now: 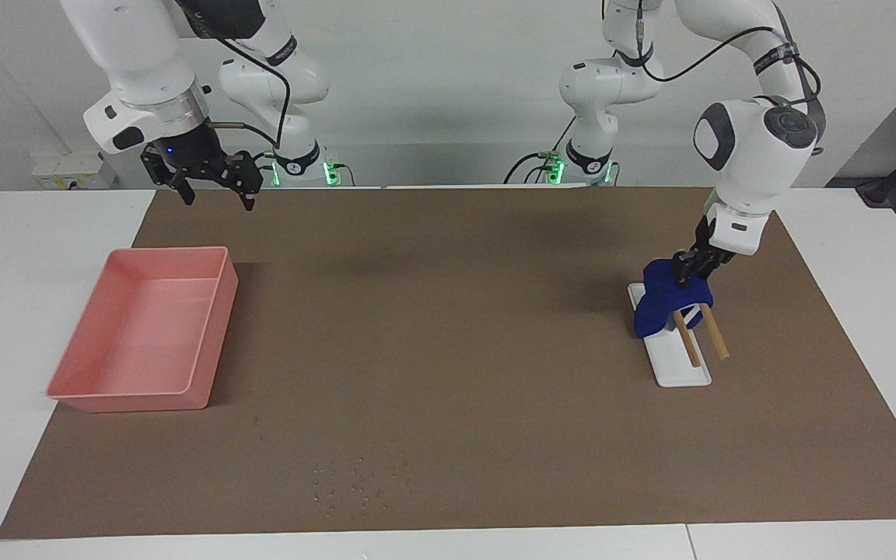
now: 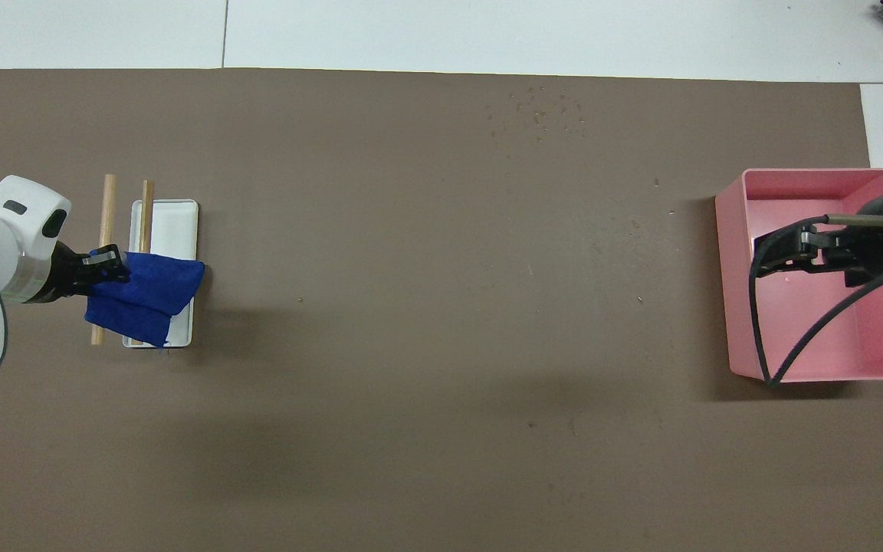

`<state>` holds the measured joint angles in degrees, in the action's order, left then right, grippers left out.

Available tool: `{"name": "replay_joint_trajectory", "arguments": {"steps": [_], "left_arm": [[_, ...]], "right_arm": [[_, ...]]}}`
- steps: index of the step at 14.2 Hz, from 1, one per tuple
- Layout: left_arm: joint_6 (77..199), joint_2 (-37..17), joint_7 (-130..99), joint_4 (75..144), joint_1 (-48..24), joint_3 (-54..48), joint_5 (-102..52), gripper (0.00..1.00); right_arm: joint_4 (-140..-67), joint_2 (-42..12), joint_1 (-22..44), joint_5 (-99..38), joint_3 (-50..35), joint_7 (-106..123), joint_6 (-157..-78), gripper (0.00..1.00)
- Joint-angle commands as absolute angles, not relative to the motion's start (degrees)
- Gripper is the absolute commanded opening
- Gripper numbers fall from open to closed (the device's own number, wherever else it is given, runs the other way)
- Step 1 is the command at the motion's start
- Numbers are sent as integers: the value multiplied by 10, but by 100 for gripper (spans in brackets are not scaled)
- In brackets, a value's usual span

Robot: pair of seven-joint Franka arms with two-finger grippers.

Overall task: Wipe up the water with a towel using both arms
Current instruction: 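Reach the left gripper down and grasp the blue towel on the tray, then lift the blue towel off the tray with the left gripper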

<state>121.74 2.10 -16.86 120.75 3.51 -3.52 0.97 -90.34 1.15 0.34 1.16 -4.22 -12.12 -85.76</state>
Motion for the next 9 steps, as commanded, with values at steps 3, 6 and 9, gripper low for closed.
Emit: {"name": "replay_joint_trajectory", "arguments": {"steps": [3, 6, 9], "left_arm": [[1215, 24, -171, 1215, 27, -32, 22, 5], [1209, 24, -169, 1212, 27, -32, 23, 0], [1172, 18, -170, 1179, 18, -33, 23, 0]], "right_arm": [[-918, 25, -4, 9, -45, -107, -860, 100], [-918, 25, -4, 9, -45, -108, -860, 100], [-918, 25, -4, 9, -45, -110, -861, 100]]}}
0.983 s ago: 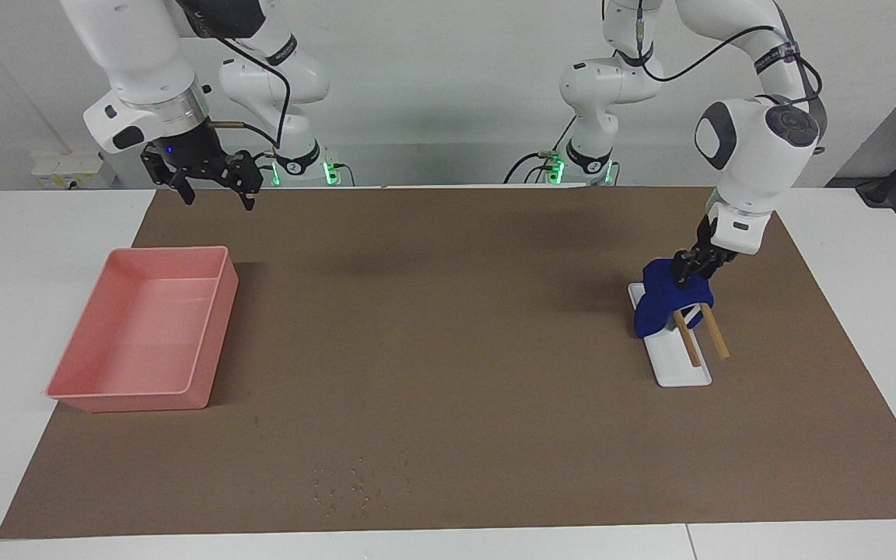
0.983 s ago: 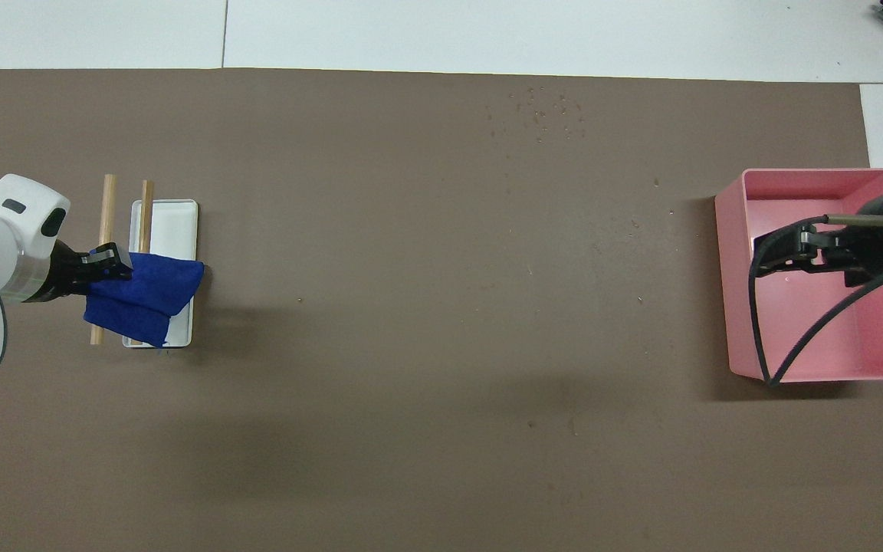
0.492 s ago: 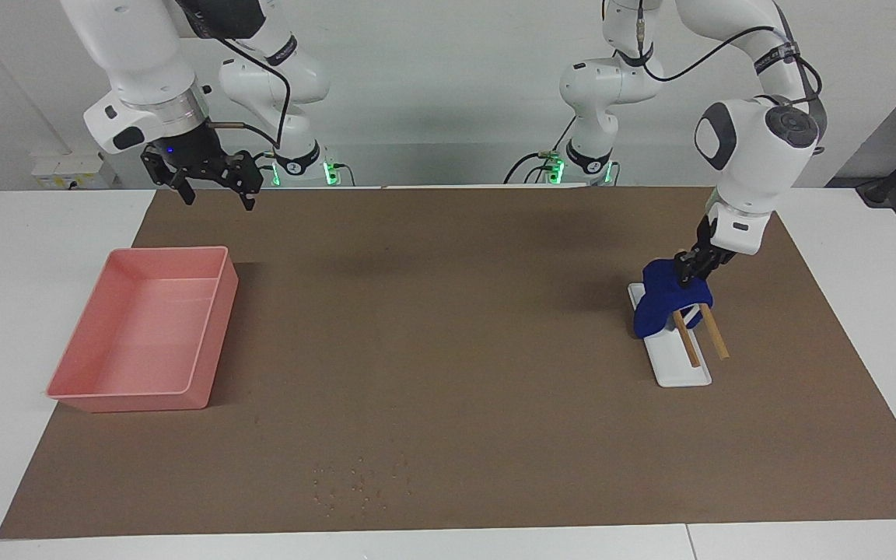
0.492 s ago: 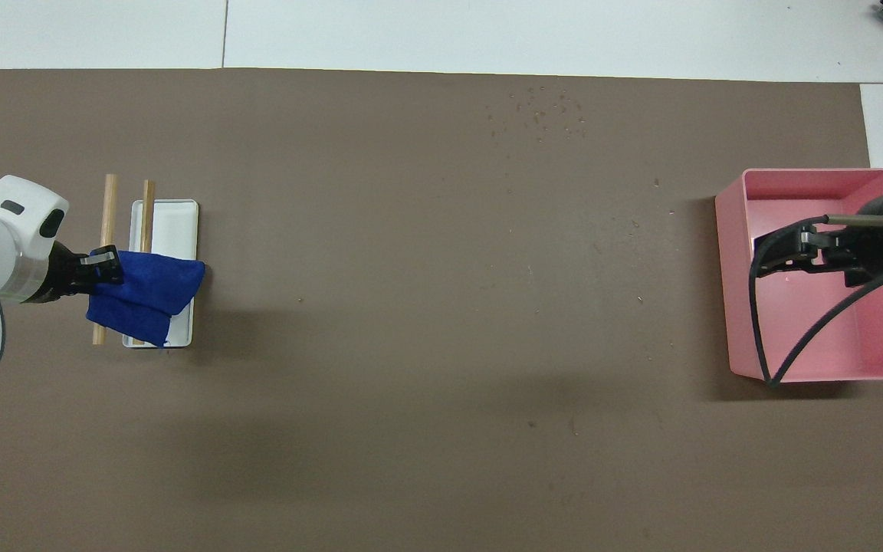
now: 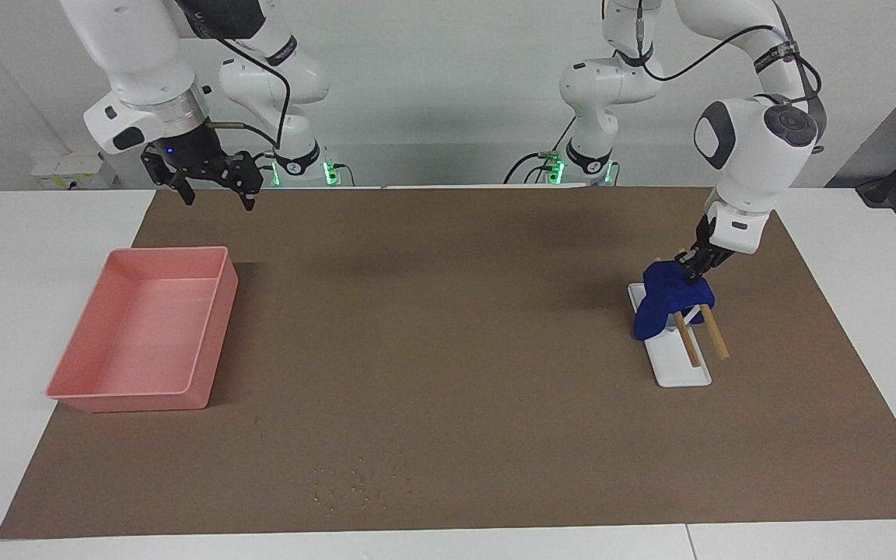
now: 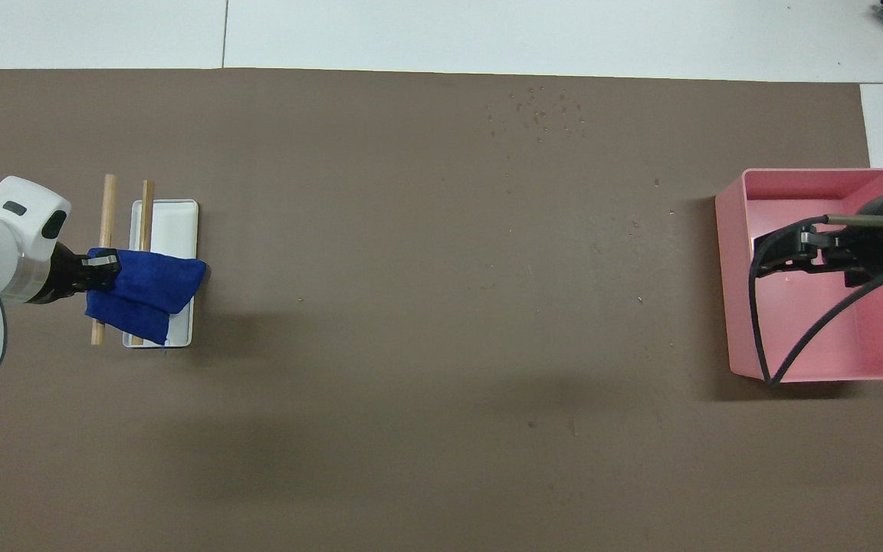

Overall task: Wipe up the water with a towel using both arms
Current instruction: 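Lift the blue towel off the tray with the left gripper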

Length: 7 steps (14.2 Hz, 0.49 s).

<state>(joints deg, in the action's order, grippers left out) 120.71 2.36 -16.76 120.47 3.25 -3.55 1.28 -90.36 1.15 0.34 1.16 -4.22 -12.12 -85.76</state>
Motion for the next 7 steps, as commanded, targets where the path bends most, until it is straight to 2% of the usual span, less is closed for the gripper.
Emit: {"name": "replay_joint_trajectory", "arguments": {"steps": [1, 7], "left_arm": [[1153, 11, -171, 1160, 18, -33, 23, 0], [1032, -8, -194, 1043, 16, -36, 16, 0]], "right_arm": [[-918, 25, -3, 9, -45, -110, -861, 100], [-917, 25, -2, 9, -45, -110, -861, 100]]}}
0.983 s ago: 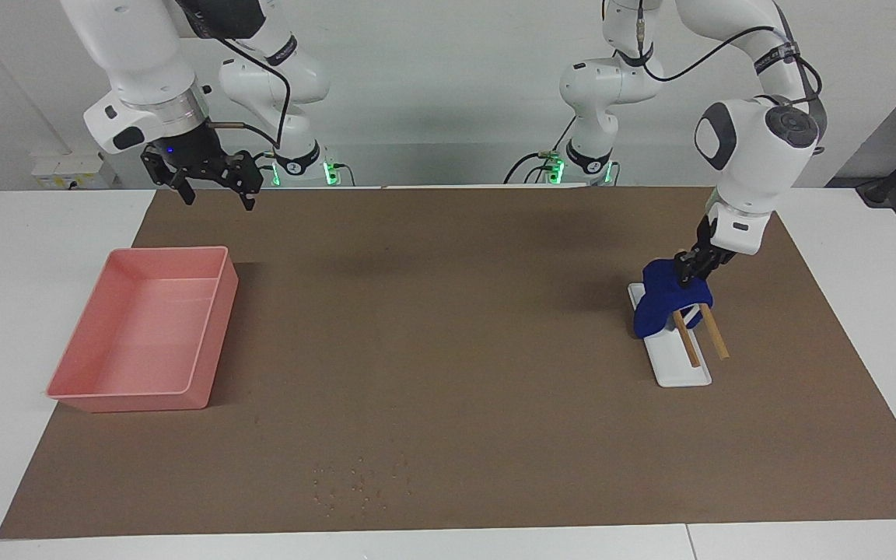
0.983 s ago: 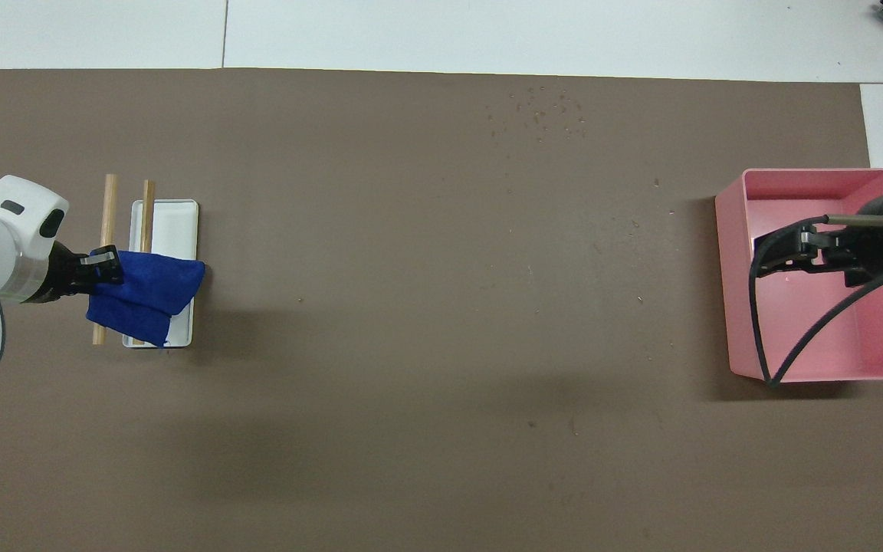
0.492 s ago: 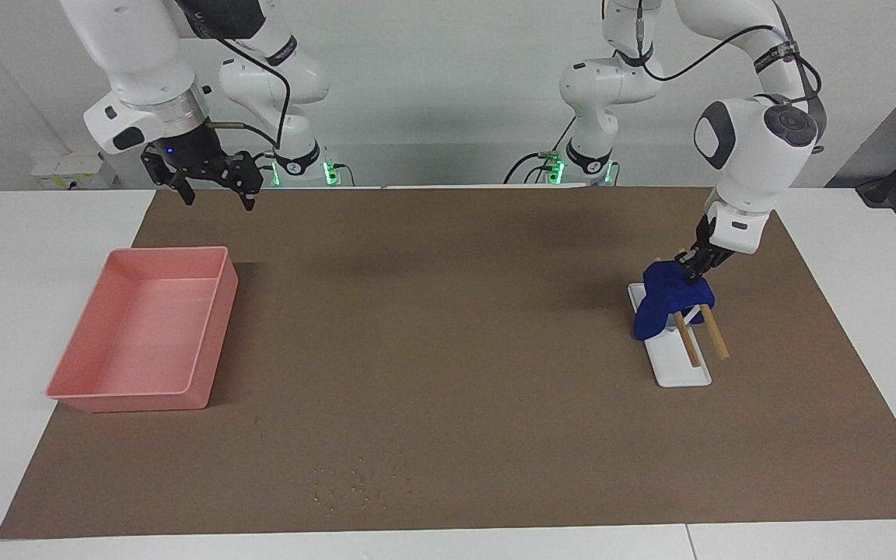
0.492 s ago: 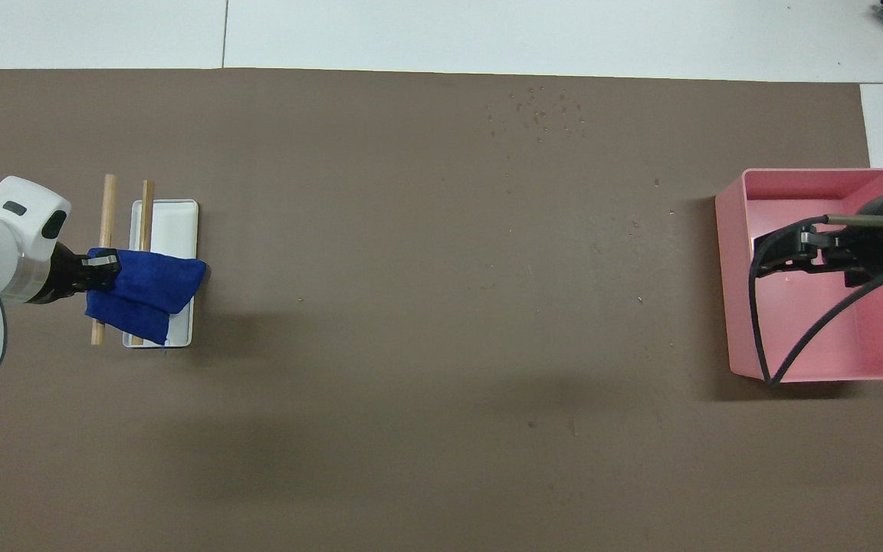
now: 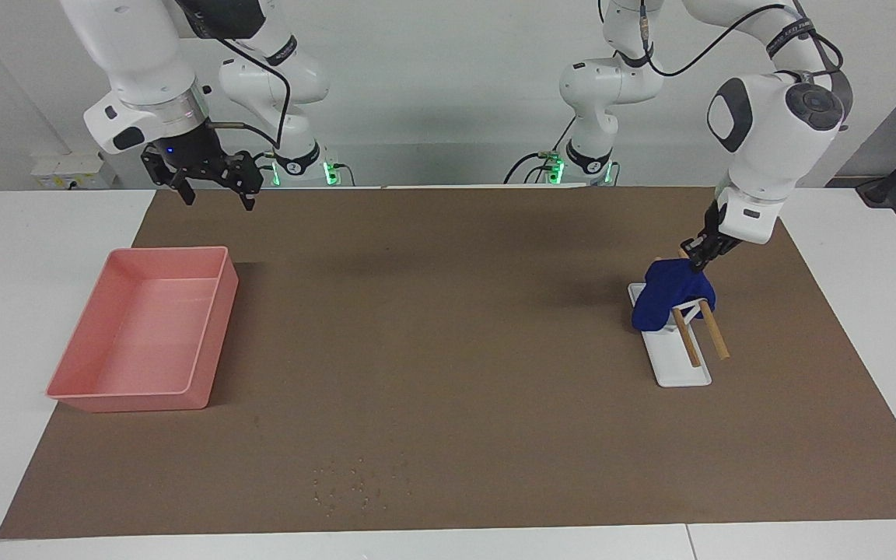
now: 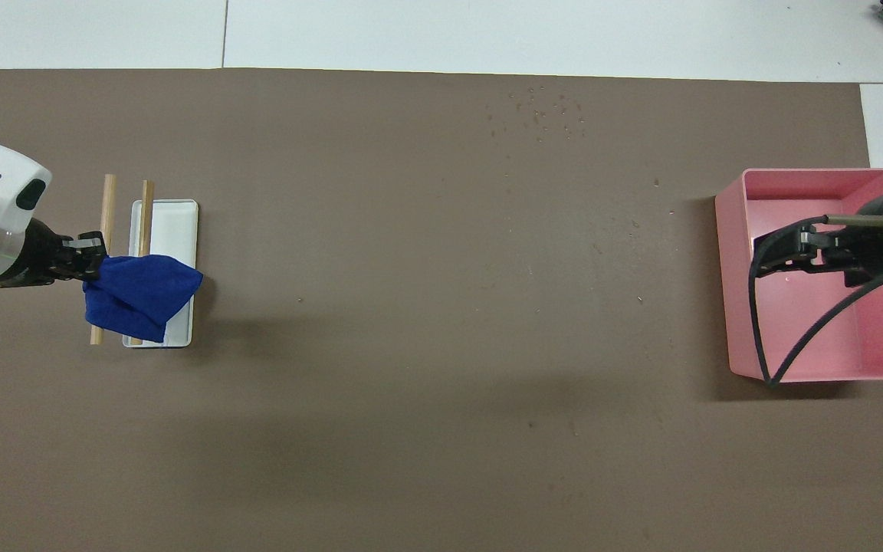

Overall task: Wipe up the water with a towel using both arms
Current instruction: 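Lift the blue towel off the tray with the left gripper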

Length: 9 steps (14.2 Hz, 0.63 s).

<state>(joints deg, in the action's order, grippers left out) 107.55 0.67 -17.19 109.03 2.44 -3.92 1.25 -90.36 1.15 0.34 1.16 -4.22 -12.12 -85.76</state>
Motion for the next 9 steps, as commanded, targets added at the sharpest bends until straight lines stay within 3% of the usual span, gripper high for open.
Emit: {"name": "replay_joint_trajectory", "arguments": {"steps": [1, 9], "left_arm": [[1018, -7, -219, 1028, 16, -38, 15, 0], [910, -7, -462, 888, -43, -66, -19, 0]], "right_arm": [[-917, 25, -2, 9, -45, -109, -860, 100], [-915, 23, 0, 7, -47, -186, -885, 96]]}}
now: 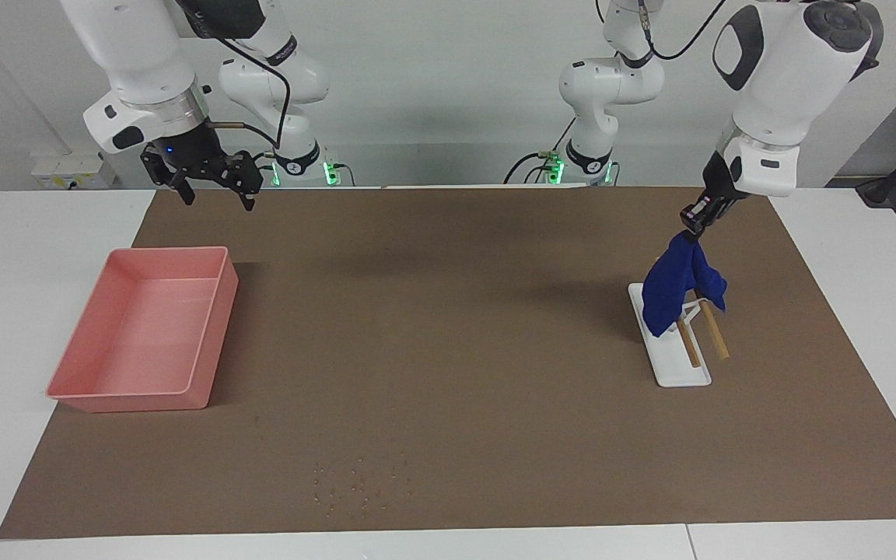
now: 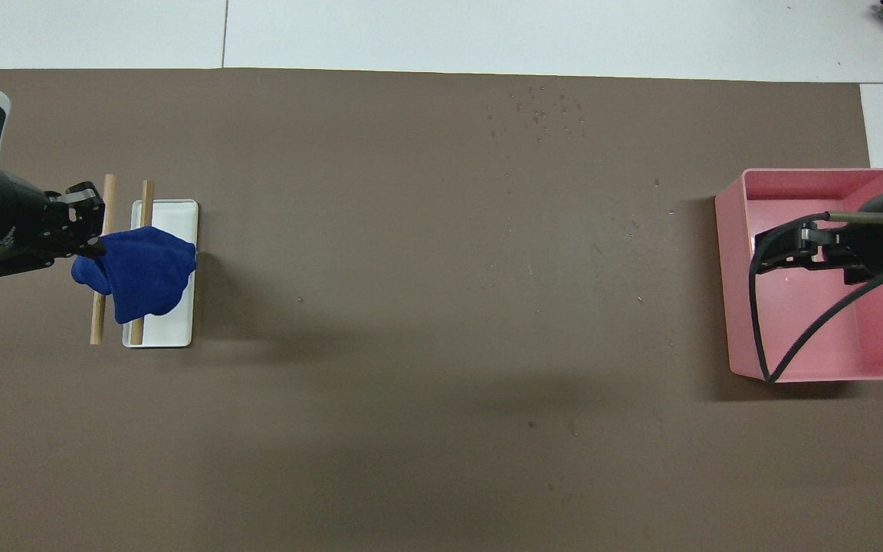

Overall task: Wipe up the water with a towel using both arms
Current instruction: 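Lift the blue towel off the tray with the left gripper, then carry the towel toward the right gripper while the right gripper reaches it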

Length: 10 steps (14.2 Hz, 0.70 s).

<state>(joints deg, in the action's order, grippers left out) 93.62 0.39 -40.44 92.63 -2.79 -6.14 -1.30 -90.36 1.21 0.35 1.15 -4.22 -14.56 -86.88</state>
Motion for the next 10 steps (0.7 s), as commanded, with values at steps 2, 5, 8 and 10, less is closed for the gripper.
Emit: {"name": "replay_joint_trajectory", "arguments": {"steps": [2, 5, 8, 10], "left_arm": [[904, -5, -543, 884, -43, -103, -24, 0], [906, -7, -686, 852, -56, -150, -32, 0], [913, -8, -793, 840, -102, -170, -26, 0], [925, -7, -862, 838, -132, -170, -25, 0]], "right_arm": [[-911, 17, 0, -37, -49, -287, -886, 96], [-908, 15, 7, -115, -51, -463, -912, 96], [-899, 1, 44, -188, -51, -668, -956, 96], [-889, -11, 69, -233, -51, -789, -975, 96]]}}
